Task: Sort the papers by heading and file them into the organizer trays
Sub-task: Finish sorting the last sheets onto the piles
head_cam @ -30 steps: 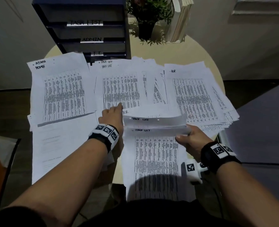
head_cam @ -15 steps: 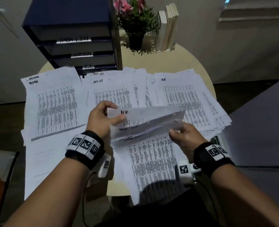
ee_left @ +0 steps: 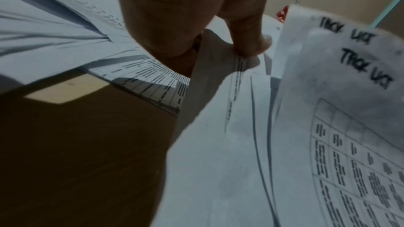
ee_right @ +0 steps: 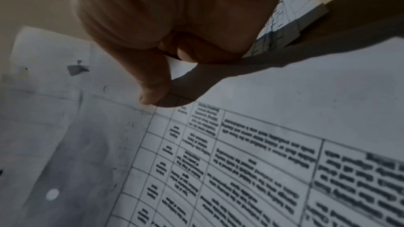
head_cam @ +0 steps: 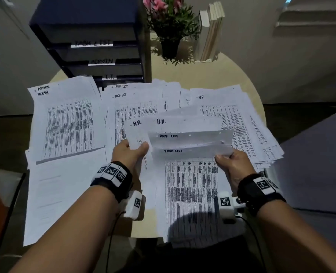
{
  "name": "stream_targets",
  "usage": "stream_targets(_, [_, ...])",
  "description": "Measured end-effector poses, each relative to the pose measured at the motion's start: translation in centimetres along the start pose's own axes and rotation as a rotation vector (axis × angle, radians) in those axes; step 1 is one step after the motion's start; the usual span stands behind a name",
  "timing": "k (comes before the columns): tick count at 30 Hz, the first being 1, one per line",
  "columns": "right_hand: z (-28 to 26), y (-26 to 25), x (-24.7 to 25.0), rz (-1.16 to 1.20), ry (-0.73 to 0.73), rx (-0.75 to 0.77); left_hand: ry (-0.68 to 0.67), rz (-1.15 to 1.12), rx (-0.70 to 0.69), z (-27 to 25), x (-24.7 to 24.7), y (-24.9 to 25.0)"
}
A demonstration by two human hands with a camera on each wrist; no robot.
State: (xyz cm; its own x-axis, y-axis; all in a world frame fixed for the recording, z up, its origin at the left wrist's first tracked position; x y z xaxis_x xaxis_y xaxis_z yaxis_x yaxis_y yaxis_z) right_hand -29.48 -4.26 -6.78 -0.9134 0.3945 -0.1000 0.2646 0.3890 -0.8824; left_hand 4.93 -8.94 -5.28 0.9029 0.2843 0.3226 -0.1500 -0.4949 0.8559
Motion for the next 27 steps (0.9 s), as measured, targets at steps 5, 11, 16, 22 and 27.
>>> stream_targets(5, [0.6,0.4,1.1,-0.025,0.011,-0.036,0.055,0.215,0.002,1.2,0.5,0.0])
stream_targets(11, [0.9,-0.3,0.1,-0.024,-0.053,-0.037,-0.137,-0.101,0.103,1.1,-2.0,-0.9])
stream_targets(16, [1.0,-1.6,-1.8,0.02,-0.139,-0.06,-0.334,-0.212,0.087,-0.9,-3.4,2.7])
stream_targets(22, [2.1,-3.4,-2.2,0.051,0.014,0.047,-0.441,-0.435,0.222,-1.9,-4.4,5.0])
stream_targets(27, [3.0,-4.9,-0.6,0.055,0.055,0.079,-0.532,-0.084,-0.04,-4.3,-6.7,7.3])
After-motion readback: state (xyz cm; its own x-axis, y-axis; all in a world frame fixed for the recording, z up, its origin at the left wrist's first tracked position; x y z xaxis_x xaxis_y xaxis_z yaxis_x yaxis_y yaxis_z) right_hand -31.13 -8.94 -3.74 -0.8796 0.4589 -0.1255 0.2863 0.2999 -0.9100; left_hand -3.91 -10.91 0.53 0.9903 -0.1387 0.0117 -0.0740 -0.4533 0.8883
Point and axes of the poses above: each hand's wrist, its own z-axis towards the middle knuckle, its own x-axis out of the back of the hand, y = z × x, the point moved 9 cm from there along z, towards the middle knuckle, and after that the axes turned 7 degrees about y, right-handed, at the moved point
